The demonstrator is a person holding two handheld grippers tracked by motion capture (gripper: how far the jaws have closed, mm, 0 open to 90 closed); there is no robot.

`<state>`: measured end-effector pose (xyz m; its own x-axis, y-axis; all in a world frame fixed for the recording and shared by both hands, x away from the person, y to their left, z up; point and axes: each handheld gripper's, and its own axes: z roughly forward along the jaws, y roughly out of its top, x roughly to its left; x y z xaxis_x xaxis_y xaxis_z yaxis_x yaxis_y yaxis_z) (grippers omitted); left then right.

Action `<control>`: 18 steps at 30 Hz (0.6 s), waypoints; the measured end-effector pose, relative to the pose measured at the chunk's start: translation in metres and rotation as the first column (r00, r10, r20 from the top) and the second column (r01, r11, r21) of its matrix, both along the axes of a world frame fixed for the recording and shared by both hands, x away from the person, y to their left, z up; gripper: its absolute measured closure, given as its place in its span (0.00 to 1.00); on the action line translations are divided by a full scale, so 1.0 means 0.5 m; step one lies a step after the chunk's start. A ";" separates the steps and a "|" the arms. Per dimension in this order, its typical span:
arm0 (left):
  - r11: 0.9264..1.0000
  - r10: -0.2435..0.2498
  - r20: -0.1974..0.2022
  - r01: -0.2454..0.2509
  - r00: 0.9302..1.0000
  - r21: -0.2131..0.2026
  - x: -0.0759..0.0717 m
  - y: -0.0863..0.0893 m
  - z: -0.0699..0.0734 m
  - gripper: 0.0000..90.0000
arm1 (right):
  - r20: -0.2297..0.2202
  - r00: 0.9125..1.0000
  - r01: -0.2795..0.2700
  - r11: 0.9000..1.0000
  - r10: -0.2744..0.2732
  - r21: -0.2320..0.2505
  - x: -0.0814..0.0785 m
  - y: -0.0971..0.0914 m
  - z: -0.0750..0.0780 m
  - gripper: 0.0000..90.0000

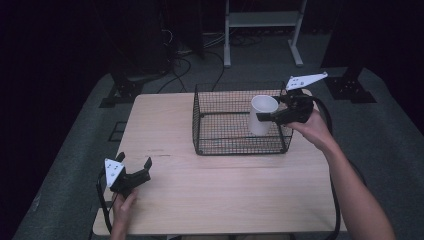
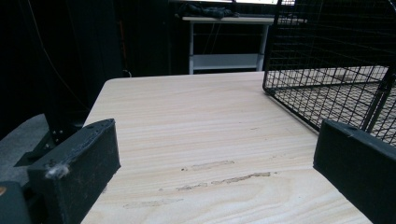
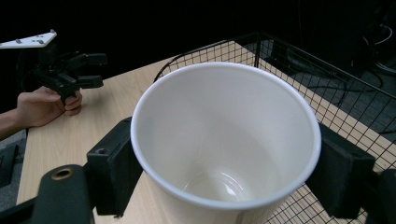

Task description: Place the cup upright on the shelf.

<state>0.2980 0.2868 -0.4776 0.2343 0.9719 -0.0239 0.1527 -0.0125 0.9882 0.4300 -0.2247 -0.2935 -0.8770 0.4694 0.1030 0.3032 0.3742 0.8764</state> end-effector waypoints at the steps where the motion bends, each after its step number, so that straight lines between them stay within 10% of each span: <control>1: 1.000 -0.001 0.001 0.001 1.000 0.000 0.000 0.000 0.000 0.00 | -0.001 1.000 0.001 1.000 -0.001 -0.003 0.003 0.001 -0.001 0.22; 18: 1.000 -0.002 0.000 0.002 1.000 0.001 0.000 0.000 0.000 0.00 | -0.029 0.999 0.022 0.999 -0.023 -0.032 0.065 0.032 -0.005 0.22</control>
